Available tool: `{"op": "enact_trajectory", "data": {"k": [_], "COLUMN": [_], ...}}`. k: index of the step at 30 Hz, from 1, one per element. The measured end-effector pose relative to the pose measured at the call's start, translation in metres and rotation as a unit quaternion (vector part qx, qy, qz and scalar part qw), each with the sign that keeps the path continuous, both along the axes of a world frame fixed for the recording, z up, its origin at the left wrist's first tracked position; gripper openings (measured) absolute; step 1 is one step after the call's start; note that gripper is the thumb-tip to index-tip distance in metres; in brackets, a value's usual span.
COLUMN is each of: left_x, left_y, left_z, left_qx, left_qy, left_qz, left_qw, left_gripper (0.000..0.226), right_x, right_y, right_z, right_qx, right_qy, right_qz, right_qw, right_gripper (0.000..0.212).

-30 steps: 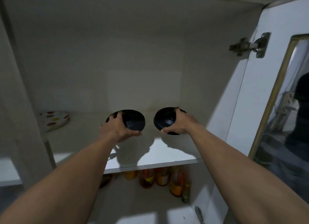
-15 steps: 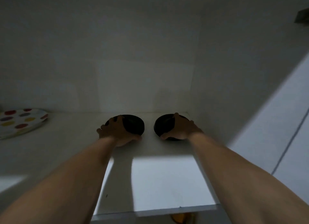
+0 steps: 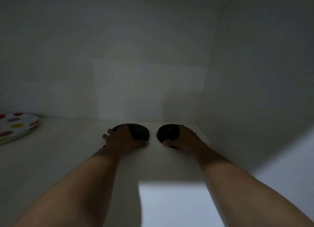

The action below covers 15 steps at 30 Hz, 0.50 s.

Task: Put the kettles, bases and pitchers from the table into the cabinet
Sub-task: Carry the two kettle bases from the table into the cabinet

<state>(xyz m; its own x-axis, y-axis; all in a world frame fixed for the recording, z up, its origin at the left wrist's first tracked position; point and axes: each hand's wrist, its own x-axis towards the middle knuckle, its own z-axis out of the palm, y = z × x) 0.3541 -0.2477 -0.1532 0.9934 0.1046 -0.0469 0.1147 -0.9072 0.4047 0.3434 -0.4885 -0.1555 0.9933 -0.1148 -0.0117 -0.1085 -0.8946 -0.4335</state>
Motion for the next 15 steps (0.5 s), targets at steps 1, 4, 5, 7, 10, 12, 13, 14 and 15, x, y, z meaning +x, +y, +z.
{"op": "enact_trajectory", "data": {"k": [1,4,5,7,10,12,13,14,15], "left_x": [0.003,0.01,0.012,0.014,0.017,0.015,0.012,0.007,0.001], "left_y": [-0.001,-0.006,-0.007,-0.008,-0.008,-0.007,-0.006,-0.006,-0.006], "left_z": [0.001,0.0,0.001,0.002,0.005,0.01,0.014,0.017,0.021], "left_qx": [0.0,-0.005,-0.008,-0.002,0.027,0.036,0.041,0.047,0.051], "left_qy": [0.0,0.002,0.002,0.009,0.018,0.012,0.006,0.0,-0.007], "left_qz": [0.001,-0.008,-0.012,-0.019,-0.039,-0.051,-0.054,-0.055,-0.057], "left_qw": [1.0,1.0,1.0,1.0,0.999,0.998,0.998,0.997,0.997], "left_gripper": [0.12,0.117,0.117,0.118,0.118,0.12,0.12,0.118,0.114], "right_x": [0.004,0.013,0.014,0.016,0.011,0.001,-0.004,-0.009,-0.014], "right_y": [-0.001,-0.002,-0.003,-0.003,-0.003,-0.002,-0.002,0.0,0.0], "right_z": [-0.003,-0.007,-0.008,-0.01,-0.006,0.005,0.011,0.017,0.022], "right_qx": [0.003,0.005,0.007,0.01,0.006,-0.004,-0.012,-0.022,-0.031], "right_qy": [-0.005,-0.016,-0.018,-0.021,-0.022,-0.012,-0.009,-0.01,-0.011], "right_qz": [-0.003,-0.016,-0.016,-0.016,-0.022,-0.027,-0.028,-0.028,-0.027], "right_qw": [1.0,1.0,1.0,1.0,0.999,1.0,0.999,0.999,0.999], "right_gripper": [0.121,0.117,0.117,0.12,0.127,0.12,0.112,0.106,0.102]}}
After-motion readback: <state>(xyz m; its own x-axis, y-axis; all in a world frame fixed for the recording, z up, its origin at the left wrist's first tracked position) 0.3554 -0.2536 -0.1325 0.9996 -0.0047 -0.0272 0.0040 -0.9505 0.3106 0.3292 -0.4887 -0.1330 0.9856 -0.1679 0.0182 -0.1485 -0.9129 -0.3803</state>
